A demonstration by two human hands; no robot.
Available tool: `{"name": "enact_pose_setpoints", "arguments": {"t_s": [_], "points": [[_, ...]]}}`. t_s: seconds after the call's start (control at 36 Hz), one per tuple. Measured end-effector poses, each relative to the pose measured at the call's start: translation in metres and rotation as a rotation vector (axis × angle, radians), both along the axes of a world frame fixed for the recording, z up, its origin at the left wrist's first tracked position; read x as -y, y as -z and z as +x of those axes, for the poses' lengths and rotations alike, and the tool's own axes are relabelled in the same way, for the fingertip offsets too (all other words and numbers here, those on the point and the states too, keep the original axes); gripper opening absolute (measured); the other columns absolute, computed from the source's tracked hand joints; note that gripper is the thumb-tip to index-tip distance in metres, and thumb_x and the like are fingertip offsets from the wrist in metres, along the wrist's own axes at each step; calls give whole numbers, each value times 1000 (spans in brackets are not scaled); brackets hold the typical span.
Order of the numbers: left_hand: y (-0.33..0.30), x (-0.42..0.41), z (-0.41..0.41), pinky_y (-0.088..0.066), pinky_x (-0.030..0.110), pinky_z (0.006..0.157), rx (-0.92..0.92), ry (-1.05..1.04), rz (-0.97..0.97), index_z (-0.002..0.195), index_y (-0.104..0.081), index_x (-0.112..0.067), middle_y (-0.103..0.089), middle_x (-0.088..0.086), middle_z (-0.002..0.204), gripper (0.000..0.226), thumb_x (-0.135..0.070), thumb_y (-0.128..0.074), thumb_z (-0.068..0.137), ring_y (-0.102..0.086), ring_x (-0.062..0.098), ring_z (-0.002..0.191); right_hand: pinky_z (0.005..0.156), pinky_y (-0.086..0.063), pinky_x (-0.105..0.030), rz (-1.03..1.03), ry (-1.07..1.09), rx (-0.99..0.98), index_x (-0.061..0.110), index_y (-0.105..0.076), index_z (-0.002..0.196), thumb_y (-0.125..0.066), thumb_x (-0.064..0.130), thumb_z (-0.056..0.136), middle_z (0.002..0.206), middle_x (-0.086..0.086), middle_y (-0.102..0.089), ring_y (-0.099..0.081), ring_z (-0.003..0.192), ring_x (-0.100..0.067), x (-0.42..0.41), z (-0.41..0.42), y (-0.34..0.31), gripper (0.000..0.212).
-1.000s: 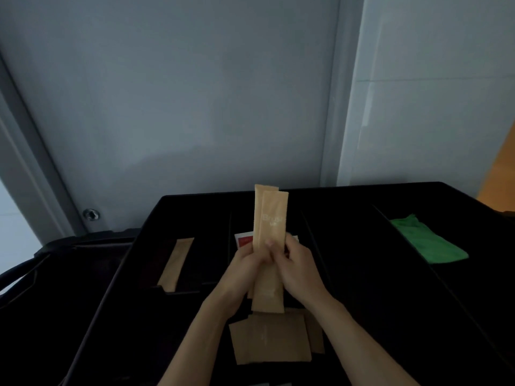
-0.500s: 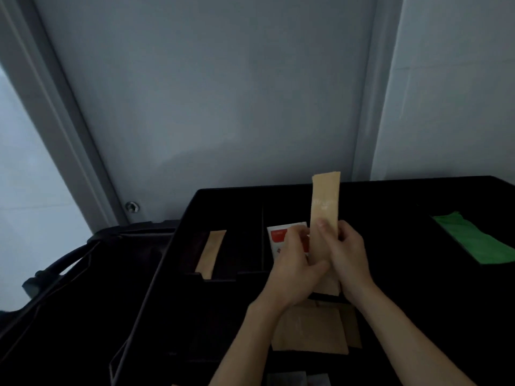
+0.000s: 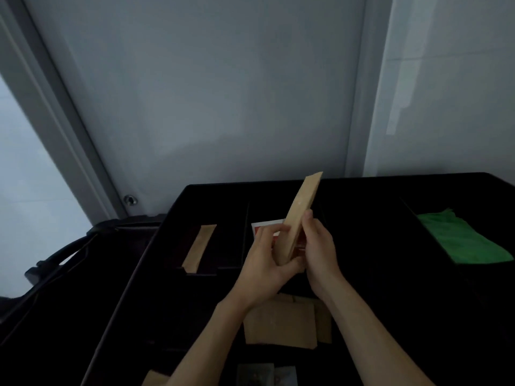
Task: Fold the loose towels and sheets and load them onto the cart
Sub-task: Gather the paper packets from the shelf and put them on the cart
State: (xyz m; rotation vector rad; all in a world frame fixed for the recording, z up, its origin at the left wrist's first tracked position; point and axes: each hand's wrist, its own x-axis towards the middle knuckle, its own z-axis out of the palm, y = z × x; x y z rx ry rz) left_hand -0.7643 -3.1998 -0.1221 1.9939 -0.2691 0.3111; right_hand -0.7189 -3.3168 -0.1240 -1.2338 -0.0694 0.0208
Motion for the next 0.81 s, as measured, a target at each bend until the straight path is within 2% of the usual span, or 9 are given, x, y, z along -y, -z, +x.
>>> {"name": "enact_pose_setpoints", "arguments": {"t_s": [0.06, 0.11, 0.22, 0.28, 0.36, 0.47, 0.58, 0.69, 0.81], "points": [[-1, -3, -3, -58, 25, 83, -5, -58, 4, 131, -48, -27, -56, -6, 123, 59, -31, -77, 79, -62, 5, 105, 69, -58, -32, 82, -104, -27, 13, -68, 109, -46, 57, 95, 96, -8, -75, -74, 87, -22, -1, -1, -2, 51], [0, -9, -6, -57, 21, 80, 32, -130, -9, 125, -52, -27, -63, -8, 114, 47, -20, -75, 85, -65, 3, 100, 68, -57, -29, 132, -166, 28, 5, -67, 109, -46, 38, 102, 97, -12, -75, -73, 88, -25, -3, -2, -4, 40], [-2, -28, -9, -59, 27, 81, 21, -173, -129, 121, -58, -20, -71, -5, 106, 32, -13, -70, 91, -69, 9, 98, 67, -56, -22, -24, -158, 142, 11, -69, 104, -56, 12, 99, 94, -2, -76, -73, 89, -18, -16, -2, -5, 13], [-4, -42, -10, -60, 36, 79, -48, -190, -284, 119, -61, -14, -74, 5, 103, 28, -12, -69, 92, -72, 22, 96, 64, -56, -20, -103, -119, 155, 16, -68, 102, -62, 12, 96, 89, 2, -75, -72, 81, -11, -26, 2, -5, 10], [-5, -61, -11, -56, 56, 89, -160, -134, -546, 120, -62, -3, -71, 22, 108, 32, -9, -70, 90, -68, 44, 101, 63, -56, -19, -128, -72, 111, 17, -63, 107, -69, 15, 92, 97, 2, -72, -71, 77, -7, -40, 11, -8, 16], [-14, -93, -12, -60, 50, 74, -247, -122, -765, 120, -60, 0, -68, 30, 111, 46, -8, -81, 79, -69, 49, 88, 64, -57, -23, -92, -218, 80, 19, -63, 110, -71, 20, 90, 98, 1, -77, -74, 85, -13, -63, 25, -16, 21], [-16, -121, -7, -60, 45, 70, -269, -209, -691, 118, -63, -6, -71, 23, 107, 49, -13, -86, 75, -72, 43, 82, 61, -54, -23, -161, -327, 64, 12, -71, 105, -69, 17, 91, 95, -2, -77, -74, 85, -18, -92, 34, -15, 15], [-12, -144, 6, -59, 29, 72, -211, -327, -472, 111, -70, -13, -76, 7, 100, 39, -19, -86, 76, -74, 21, 89, 57, -52, -20, -221, -354, 14, 15, -70, 105, -68, 14, 91, 94, -1, -78, -74, 86, -17, -122, 48, -18, 14], [-5, -159, 18, -60, 28, 76, -209, -457, -264, 113, -71, -11, -76, 0, 94, 37, -17, -83, 78, -73, 12, 86, 57, -52, -23, -303, -373, 4, 13, -69, 108, -67, 13, 93, 93, -4, -77, -74, 86, -21, -145, 57, -14, 15]]}}
